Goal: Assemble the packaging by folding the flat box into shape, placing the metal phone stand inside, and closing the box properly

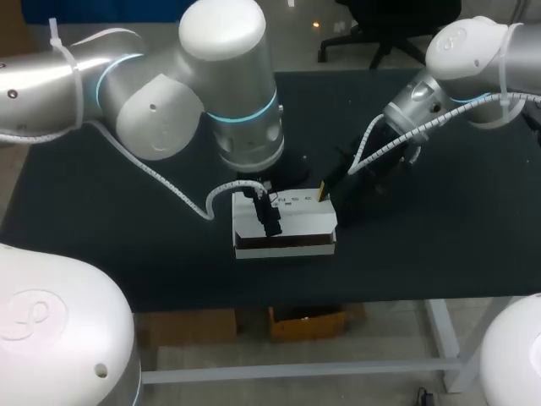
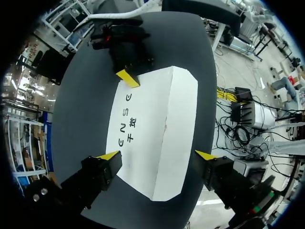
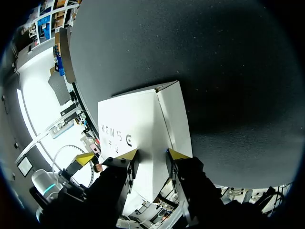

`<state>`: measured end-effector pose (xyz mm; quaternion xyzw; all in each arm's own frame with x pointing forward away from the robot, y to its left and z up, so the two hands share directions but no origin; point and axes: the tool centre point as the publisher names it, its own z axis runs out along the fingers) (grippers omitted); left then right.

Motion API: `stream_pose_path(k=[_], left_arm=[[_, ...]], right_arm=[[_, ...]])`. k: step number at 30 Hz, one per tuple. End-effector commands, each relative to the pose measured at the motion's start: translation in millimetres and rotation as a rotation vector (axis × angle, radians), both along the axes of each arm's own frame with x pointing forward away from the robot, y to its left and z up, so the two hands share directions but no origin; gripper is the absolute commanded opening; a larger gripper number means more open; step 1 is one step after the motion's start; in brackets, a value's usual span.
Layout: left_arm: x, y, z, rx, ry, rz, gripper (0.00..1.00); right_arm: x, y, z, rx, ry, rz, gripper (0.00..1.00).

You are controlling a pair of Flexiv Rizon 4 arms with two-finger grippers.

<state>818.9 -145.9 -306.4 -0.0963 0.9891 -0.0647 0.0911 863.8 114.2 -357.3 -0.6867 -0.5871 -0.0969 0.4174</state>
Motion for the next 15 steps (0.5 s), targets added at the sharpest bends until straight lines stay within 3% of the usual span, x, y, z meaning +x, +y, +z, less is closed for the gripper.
stream_pose_path(k=[1, 9, 12, 15], left_arm=[[-1.4, 4.1, -1.8, 0.008, -0.024, -0.028, 1.0], [1.4, 9.1, 0.8, 0.022, -0.01, -0.045, 1.0], [3.7, 9.7, 0.3, 0.034, -0.012, -0.042, 0.84], [5.5, 10.3, -0.7, 0.046, -0.017, -0.042, 0.82]], right_arm=[[0.1, 0.5, -0.1, 0.002, 0.001, 0.001, 0.36], [0.1, 0.5, -0.1, 0.002, 0.001, 0.001, 0.35], [0.1, 0.5, -0.1, 0.002, 0.001, 0.001, 0.35], [0.1, 0.5, -0.1, 0.002, 0.001, 0.001, 0.35]])
